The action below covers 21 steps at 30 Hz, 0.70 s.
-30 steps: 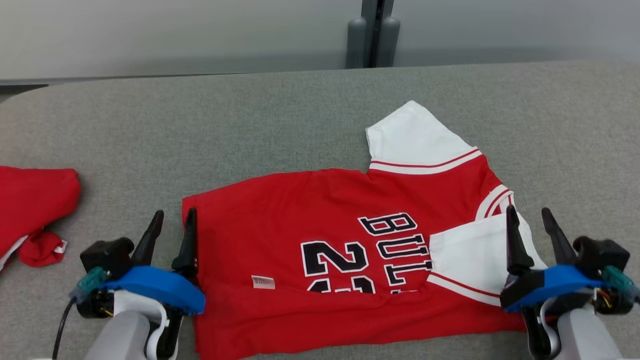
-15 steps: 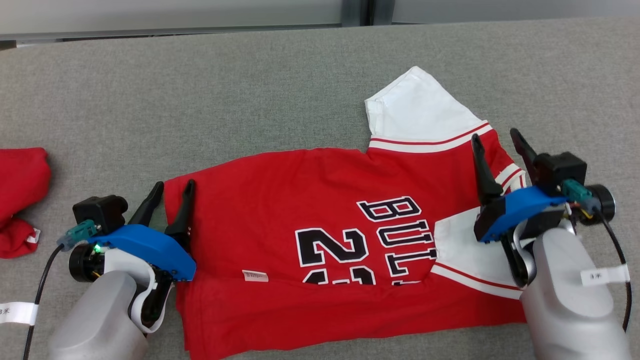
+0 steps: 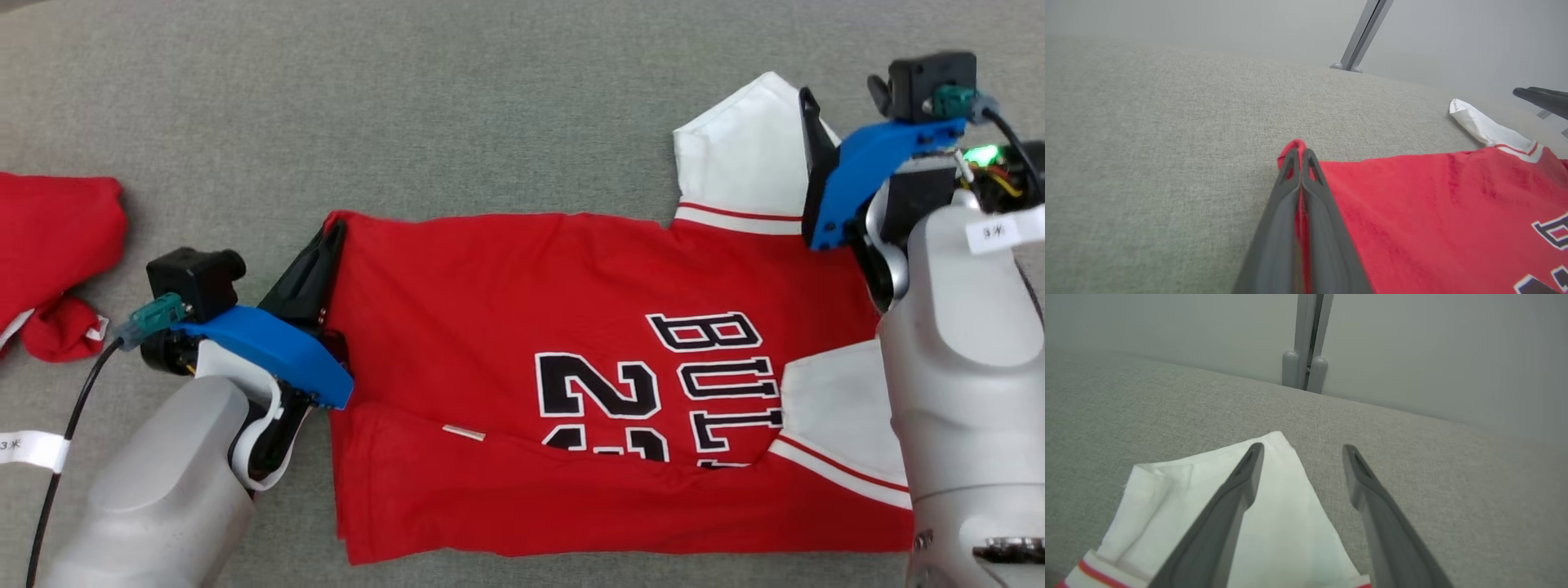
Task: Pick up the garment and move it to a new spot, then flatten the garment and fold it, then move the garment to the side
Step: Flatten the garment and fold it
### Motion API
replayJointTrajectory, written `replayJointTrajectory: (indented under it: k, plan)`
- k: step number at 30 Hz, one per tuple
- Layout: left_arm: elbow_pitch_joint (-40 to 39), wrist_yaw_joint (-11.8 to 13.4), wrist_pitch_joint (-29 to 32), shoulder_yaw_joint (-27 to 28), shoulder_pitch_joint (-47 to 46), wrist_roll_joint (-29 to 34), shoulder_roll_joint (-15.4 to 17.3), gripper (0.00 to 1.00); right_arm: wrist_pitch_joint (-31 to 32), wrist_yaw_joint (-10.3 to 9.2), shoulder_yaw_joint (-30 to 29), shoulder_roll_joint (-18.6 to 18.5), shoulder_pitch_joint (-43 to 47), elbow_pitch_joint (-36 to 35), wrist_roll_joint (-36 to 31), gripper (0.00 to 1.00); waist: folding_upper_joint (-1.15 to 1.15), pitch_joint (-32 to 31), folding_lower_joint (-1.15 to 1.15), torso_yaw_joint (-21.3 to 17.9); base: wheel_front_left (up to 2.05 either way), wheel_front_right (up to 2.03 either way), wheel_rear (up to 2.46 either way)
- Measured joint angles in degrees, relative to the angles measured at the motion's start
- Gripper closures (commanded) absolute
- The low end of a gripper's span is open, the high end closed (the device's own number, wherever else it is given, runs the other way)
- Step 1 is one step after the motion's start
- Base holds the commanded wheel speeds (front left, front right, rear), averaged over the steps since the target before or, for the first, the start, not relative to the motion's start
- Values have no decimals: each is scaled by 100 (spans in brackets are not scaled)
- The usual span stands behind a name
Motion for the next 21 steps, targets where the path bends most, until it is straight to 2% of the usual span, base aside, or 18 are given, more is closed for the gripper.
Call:
replayJointTrajectory:
  k: [4,9,16,17,18,19,21]
  plan:
    - [-332,0,-8,13,-138,114,-10,100,367,0,-172,11,-440,21,-279,0,0,171,0,228,0,0,0]
    - [-605,0,-9,-62,-161,209,-74,100,883,0,-743,2,-630,80,-725,0,0,365,0,499,0,0,0]
    - [-889,0,-9,-104,-236,263,-130,100,1156,0,-1267,-1,-730,103,-1011,0,0,650,0,748,0,0,0]
    - [-904,0,-9,-103,-236,270,-129,100,1176,-1,-1268,0,-743,129,-1050,5,0,675,0,765,0,0,0]
    - [-921,0,-9,-101,-236,274,-125,100,1181,-1,-1293,-1,-781,148,-1045,63,0,695,-1,775,0,0,0]
    - [-925,0,-9,-101,-235,276,-126,100,1158,-1,-1298,-4,-795,162,-1021,100,0,705,-1,777,0,0,0]
    - [-935,0,-9,-82,-233,280,-123,100,969,1,-1291,1,-796,181,-992,100,0,703,0,761,0,0,0]
